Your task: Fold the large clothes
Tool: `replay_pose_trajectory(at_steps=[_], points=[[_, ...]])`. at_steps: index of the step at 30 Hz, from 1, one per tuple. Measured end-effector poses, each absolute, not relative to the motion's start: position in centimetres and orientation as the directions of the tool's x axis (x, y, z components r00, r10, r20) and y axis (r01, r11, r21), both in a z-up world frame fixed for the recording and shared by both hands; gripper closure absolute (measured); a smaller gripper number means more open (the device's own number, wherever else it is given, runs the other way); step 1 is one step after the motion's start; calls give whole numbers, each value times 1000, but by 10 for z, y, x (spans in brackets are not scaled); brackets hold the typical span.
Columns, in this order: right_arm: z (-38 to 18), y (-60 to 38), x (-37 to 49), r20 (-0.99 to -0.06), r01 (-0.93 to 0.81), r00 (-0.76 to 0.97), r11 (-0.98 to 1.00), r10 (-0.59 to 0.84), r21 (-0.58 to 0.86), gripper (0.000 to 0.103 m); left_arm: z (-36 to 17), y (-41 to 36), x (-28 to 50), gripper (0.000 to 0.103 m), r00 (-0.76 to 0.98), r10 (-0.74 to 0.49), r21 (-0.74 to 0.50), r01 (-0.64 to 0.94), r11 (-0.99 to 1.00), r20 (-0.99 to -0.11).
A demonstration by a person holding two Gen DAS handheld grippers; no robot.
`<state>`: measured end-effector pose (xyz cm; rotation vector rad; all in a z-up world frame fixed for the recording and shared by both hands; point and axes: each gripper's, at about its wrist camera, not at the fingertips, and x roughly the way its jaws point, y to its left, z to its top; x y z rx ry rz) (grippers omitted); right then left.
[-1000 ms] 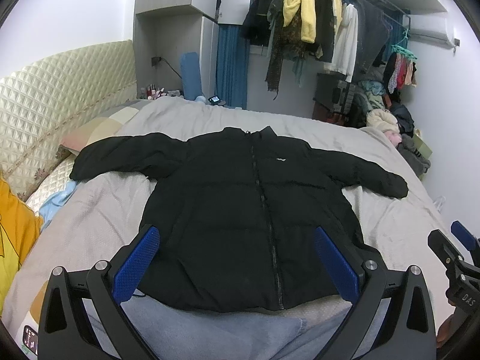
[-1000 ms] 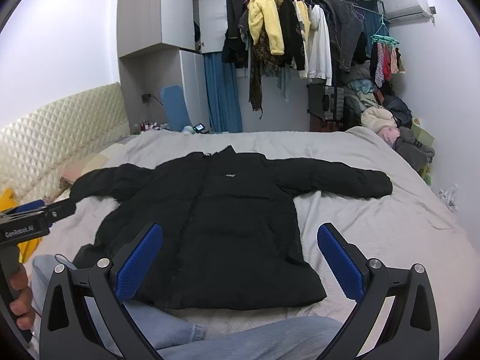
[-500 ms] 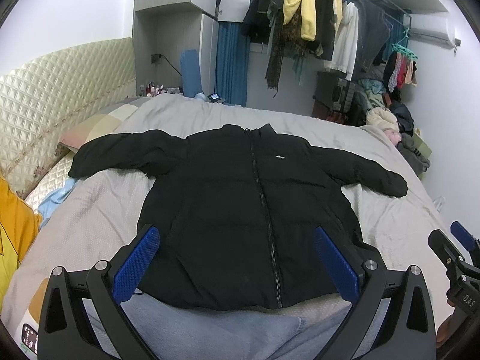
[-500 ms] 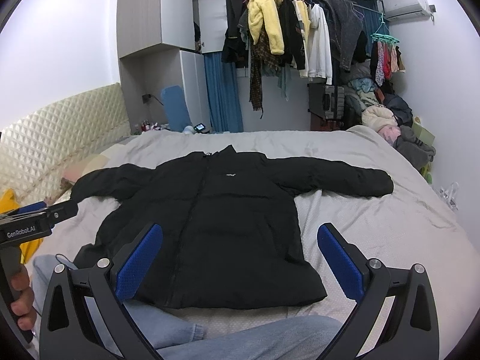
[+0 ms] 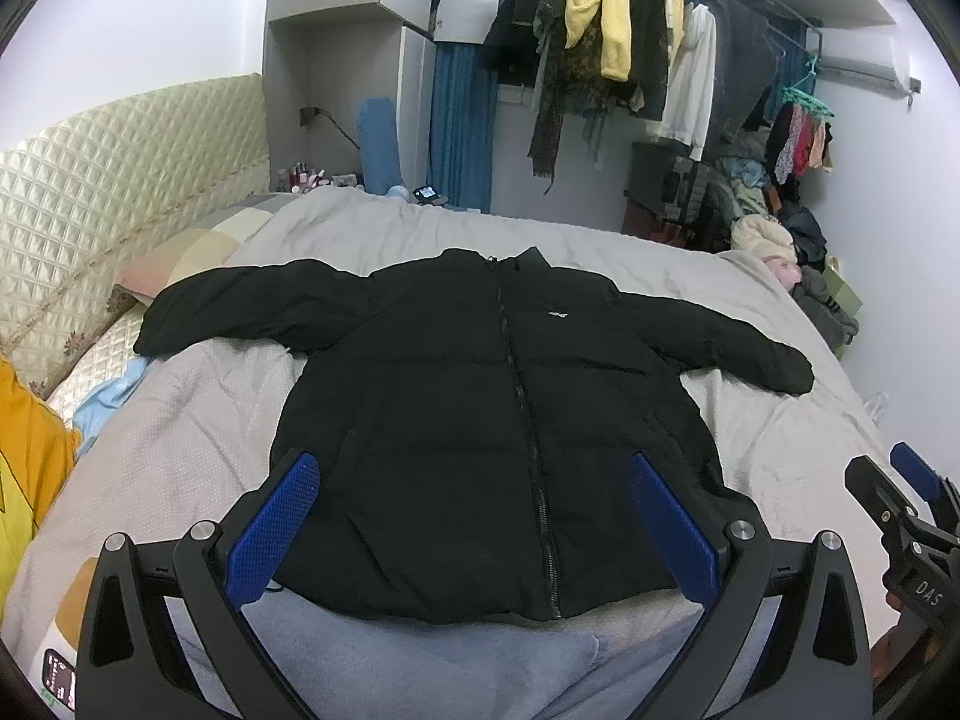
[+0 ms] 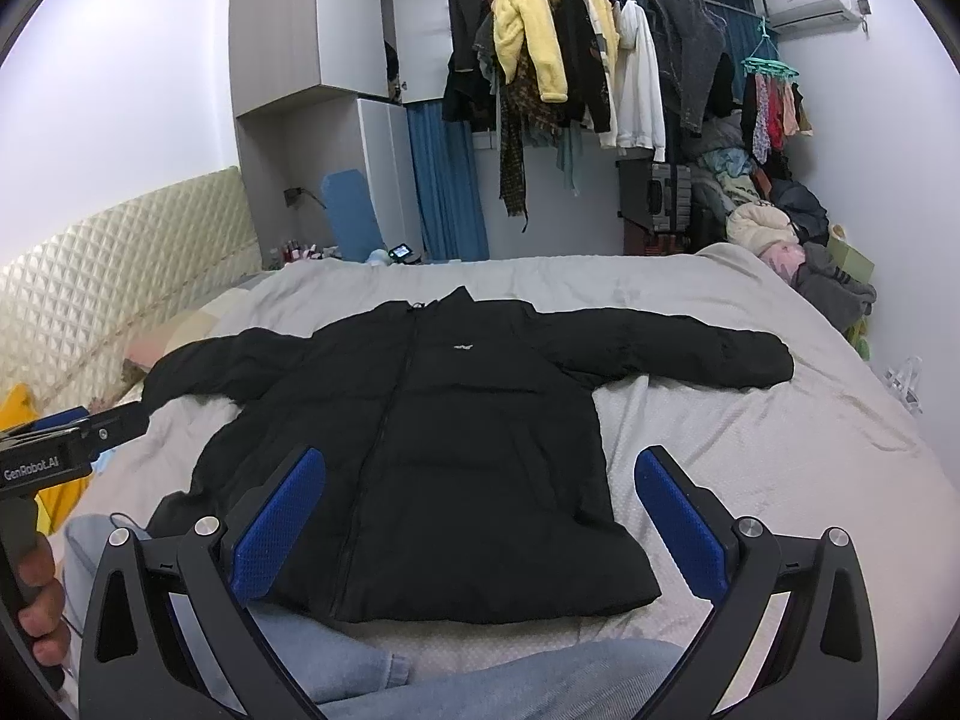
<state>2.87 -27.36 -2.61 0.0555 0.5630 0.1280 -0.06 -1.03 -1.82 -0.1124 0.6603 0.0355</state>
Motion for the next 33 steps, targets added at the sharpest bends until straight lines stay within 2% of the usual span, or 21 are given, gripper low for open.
replay_pose_trajectory(at_steps=[14, 21, 25, 33], points=[[-35, -288, 56, -530, -96, 838, 991, 129, 89, 0, -6, -20, 19, 0, 814, 26, -62, -76, 995, -580], [-40, -304, 79, -528, -65, 844, 995, 95, 75, 0, 0, -9, 52, 0, 815, -27, -95, -35, 995, -579], [-45, -316, 92, -520, -41, 850, 995, 84, 94, 0, -6, -3, 83, 0, 782, -85, -129, 5, 992, -617], [-55, -339, 120, -539, 33, 841, 990, 46, 135, 0, -31, 18, 134, 0, 801, -10, -65, -37, 997, -599]])
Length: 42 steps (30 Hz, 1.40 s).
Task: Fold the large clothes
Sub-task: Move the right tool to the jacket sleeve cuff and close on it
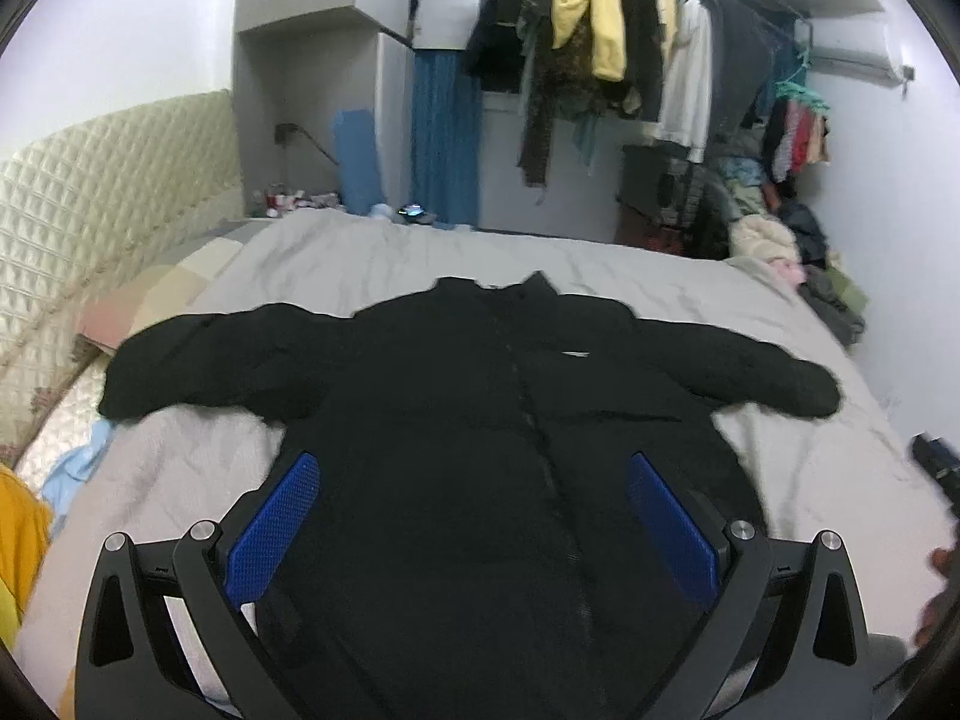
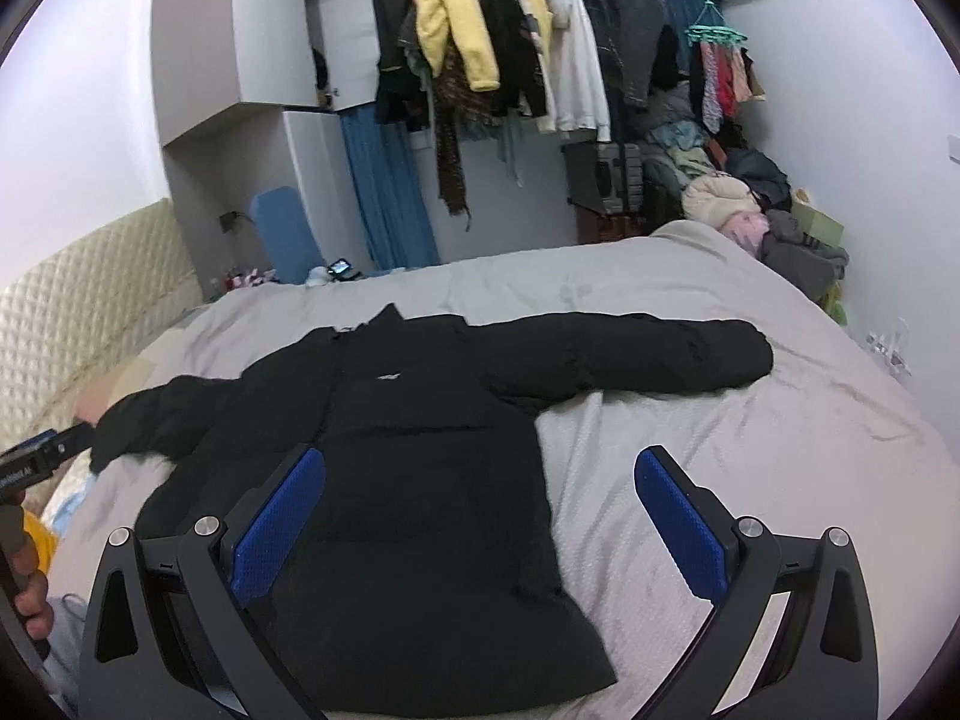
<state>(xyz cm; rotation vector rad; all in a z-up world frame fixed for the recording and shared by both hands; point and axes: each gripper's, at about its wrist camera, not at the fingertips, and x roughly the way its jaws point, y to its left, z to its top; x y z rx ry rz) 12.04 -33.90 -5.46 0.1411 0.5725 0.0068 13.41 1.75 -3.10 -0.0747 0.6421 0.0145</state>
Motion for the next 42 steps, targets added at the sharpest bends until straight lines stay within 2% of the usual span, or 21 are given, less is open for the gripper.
replay_pose_trajectory(at_steps=[6, 13, 19, 23, 32, 39, 42], points=[[-58, -358, 146, -544, 100, 839, 991, -36, 87, 0, -65, 39, 156, 0, 798, -9, -103, -67, 992, -603], [-51, -401, 179, -471, 137, 876, 990, -101, 43, 0, -95, 45, 170, 0, 789, -38, -135, -58, 989, -613], [-79, -457, 229, -487, 174, 865, 983, -122, 63, 0, -115, 49, 169, 0, 791, -30, -136, -68, 988, -611], [-109, -490, 265, -522, 194, 845, 977, -121, 88, 0, -127, 60, 172, 0, 780, -42, -186, -96, 978, -624], [-197, -591, 332, -621, 324, 781, 897, -75, 299, 0, -140, 67, 188, 0, 781, -40, -225, -130, 966, -623], [-246, -661, 356, -578, 423, 813, 758, -76, 495, 0, -150, 58, 208, 0, 773, 3, -180, -151, 972, -635], [-264, -692, 357, -558, 478, 821, 682, -121, 554, 0, -157, 58, 217, 0, 763, -7, -194, -156, 968, -647]])
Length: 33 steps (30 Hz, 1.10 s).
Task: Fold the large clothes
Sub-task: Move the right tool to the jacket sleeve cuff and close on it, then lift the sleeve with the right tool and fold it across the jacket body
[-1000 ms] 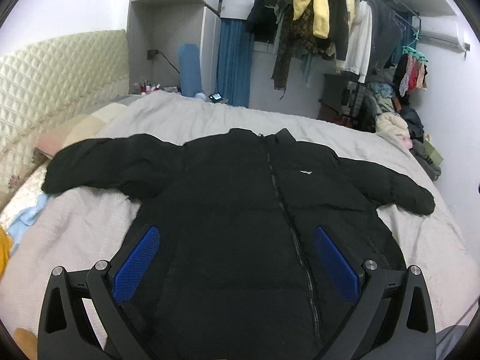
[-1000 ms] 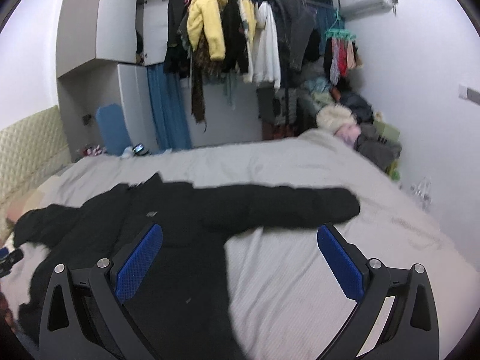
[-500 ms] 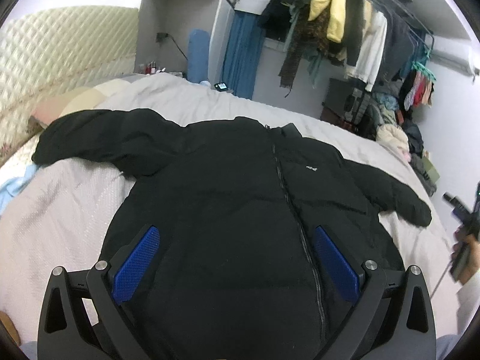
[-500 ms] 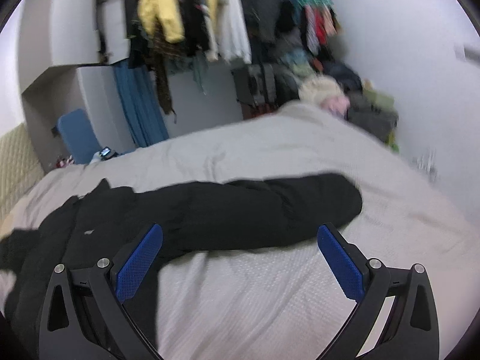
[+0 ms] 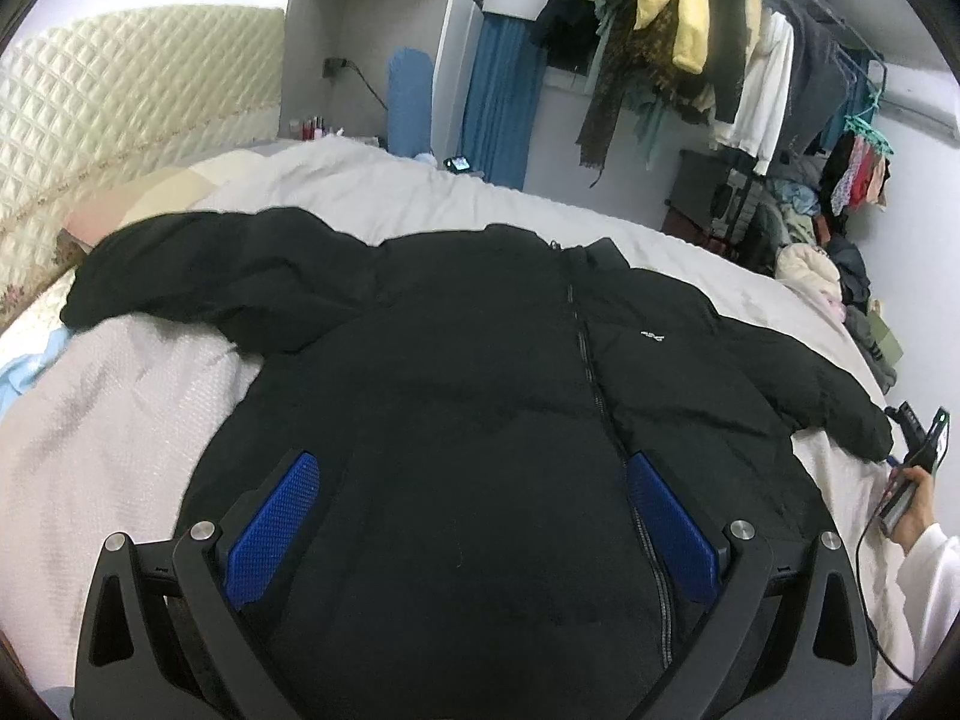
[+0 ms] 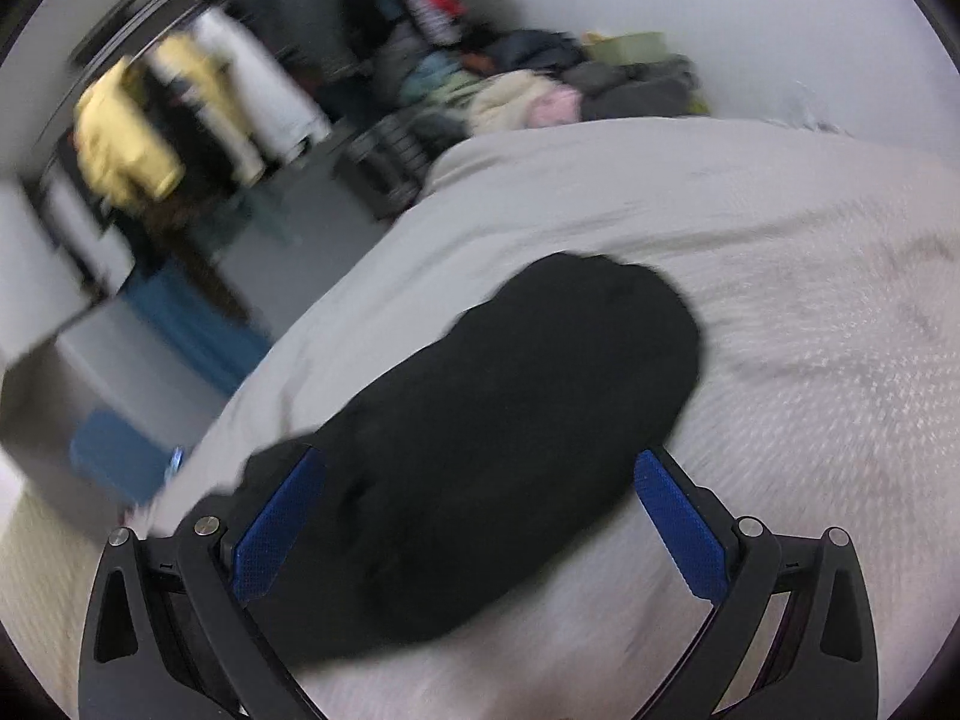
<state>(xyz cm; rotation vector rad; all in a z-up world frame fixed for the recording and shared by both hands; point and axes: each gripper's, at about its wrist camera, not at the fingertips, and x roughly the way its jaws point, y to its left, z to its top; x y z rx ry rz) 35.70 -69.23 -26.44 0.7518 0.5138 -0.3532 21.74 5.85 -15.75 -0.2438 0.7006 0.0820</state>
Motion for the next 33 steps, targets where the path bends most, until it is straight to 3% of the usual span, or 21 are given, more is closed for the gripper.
replay_pose_trajectory(at_steps=[8, 12, 15, 17, 20, 22, 25, 33], points=[[-290, -731, 355, -476, 469, 866, 580, -152, 666, 0, -185, 47, 243, 0, 716, 6, -155, -159, 975, -698], [-293, -743, 369, -453, 443, 880, 587, -140, 678, 10, -193, 41, 248, 0, 712, 11, -142, -155, 978, -702], [-294, -742, 378, -448, 420, 887, 605, -115, 676, 12, -197, 39, 251, 0, 706, 3, -145, -150, 978, -709], [-293, -740, 383, -440, 394, 894, 618, -85, 680, 21, -202, 38, 256, 0, 695, 9, -133, -150, 980, -719], [-291, -737, 392, -442, 370, 896, 625, -44, 688, 61, -207, 41, 259, 0, 682, 12, -128, -154, 980, -731], [-285, -732, 393, -438, 370, 897, 626, -50, 687, 72, -208, 41, 258, 0, 683, 25, -114, -157, 981, -730], [-266, -725, 386, -400, 341, 915, 619, -48, 708, 83, -208, 42, 255, 0, 686, 34, -96, -151, 984, -726], [-169, -704, 363, -353, 339, 926, 705, -133, 624, 93, -195, 48, 243, 0, 717, 30, -85, -124, 989, -696]])
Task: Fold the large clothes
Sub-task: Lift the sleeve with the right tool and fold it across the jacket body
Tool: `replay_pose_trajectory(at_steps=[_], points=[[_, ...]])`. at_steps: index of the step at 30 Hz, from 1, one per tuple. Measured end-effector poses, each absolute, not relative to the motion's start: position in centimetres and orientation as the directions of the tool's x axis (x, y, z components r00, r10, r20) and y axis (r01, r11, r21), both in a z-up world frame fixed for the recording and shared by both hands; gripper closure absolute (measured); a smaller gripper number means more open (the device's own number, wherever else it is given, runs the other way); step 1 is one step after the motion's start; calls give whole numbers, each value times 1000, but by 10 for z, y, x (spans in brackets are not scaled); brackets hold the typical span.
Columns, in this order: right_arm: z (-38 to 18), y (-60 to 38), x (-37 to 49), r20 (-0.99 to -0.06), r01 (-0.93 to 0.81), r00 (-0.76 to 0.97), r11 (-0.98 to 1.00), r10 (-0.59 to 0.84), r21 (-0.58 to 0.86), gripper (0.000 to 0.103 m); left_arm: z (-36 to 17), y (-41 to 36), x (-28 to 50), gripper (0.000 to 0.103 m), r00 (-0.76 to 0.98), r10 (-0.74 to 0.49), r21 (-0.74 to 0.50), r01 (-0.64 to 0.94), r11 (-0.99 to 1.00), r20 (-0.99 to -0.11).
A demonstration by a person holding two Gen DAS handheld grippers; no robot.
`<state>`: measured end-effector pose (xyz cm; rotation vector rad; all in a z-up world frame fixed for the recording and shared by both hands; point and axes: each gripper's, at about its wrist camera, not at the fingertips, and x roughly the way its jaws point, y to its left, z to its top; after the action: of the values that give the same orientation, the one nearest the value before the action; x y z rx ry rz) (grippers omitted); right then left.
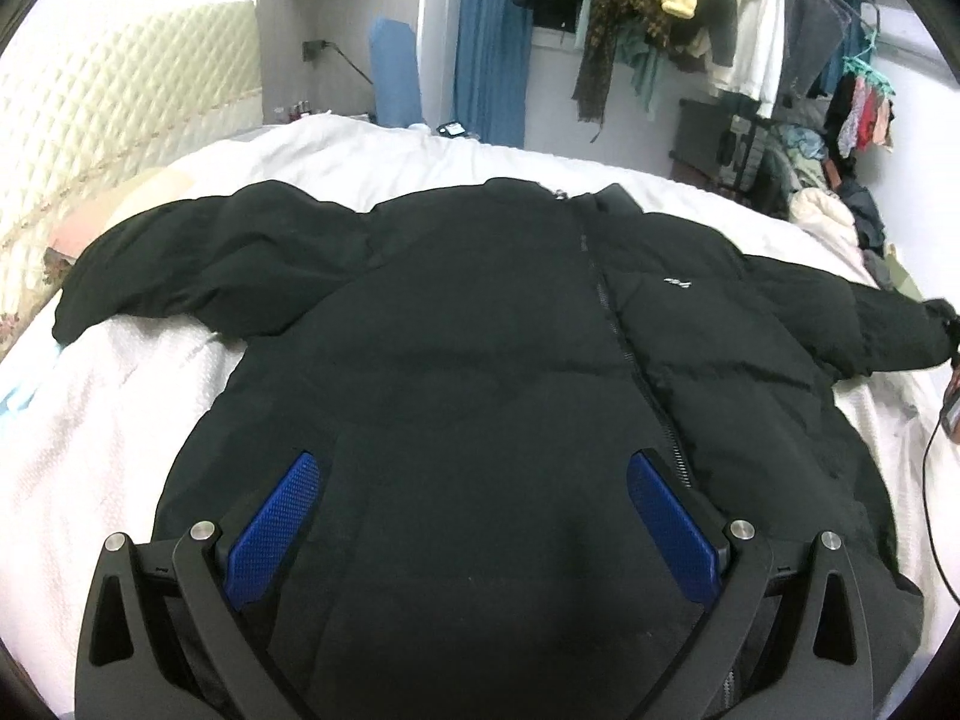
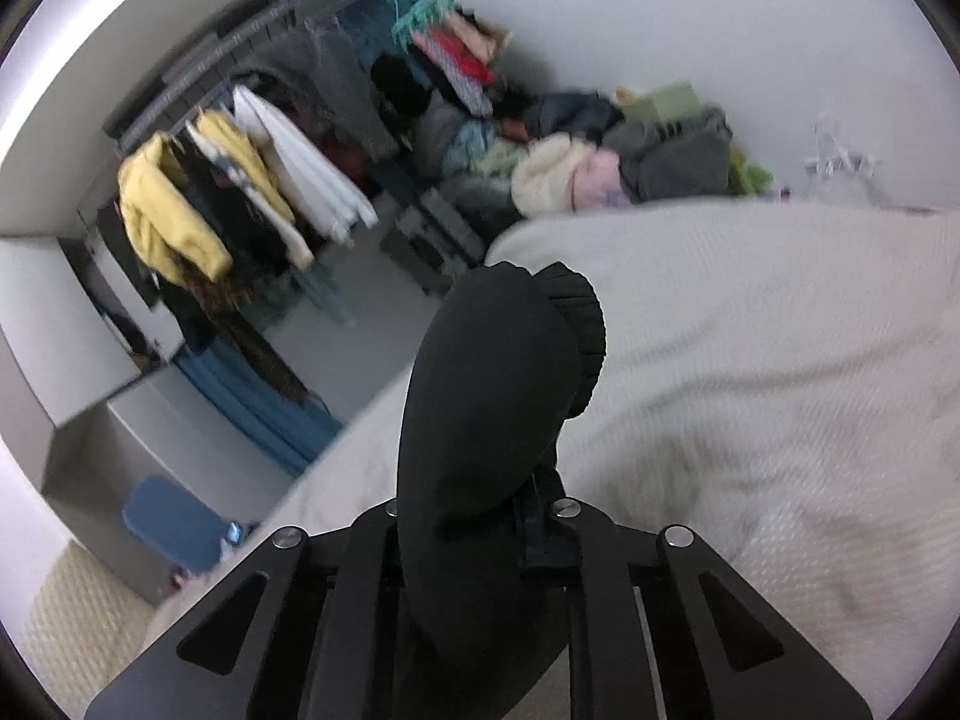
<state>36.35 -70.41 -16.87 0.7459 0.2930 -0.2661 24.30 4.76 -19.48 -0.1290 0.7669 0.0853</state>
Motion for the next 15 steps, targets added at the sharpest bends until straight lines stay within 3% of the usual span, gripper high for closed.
replay_pose_trajectory(at_steps=[4, 11, 15], points=[[-118, -682, 357, -313, 330, 934, 747, -170, 578, 95, -186, 49, 236, 0, 727, 96, -4, -135, 991, -680], [-39, -632, 354, -257, 290, 950, 799, -176, 527, 95, -172, 73, 226, 0, 755, 79, -31, -130, 991, -650], [11, -578, 365, -266, 274, 948, 875, -176, 398, 95, -166, 80, 222, 0, 773, 69, -33, -116, 993, -631]])
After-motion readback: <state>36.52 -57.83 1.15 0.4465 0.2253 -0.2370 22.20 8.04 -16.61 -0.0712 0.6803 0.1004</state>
